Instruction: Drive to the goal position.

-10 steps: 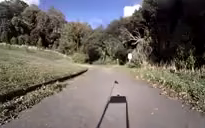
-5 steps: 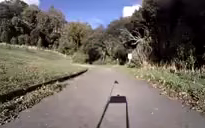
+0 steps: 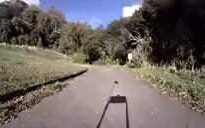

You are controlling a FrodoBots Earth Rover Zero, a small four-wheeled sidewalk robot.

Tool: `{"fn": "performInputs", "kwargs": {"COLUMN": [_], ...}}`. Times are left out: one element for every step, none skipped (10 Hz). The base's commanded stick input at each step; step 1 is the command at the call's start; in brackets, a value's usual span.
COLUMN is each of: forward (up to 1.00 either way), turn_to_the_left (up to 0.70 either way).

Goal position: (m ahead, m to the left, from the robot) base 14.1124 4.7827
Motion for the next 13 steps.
{"fn": "performInputs", "kwargs": {"forward": [1.0, 1.0, 1.0, 1.0, 1.0, 1.0, 1.0, 0.0, 0.0, 0.0, 0.0, 0.0, 0.0], "turn_to_the_left": [-0.4, -0.4, -0.4, -0.4, -0.17, -0.09, -0.01, 0.0, 0.0, 0.0, 0.0, 0.0, 0.0]}}
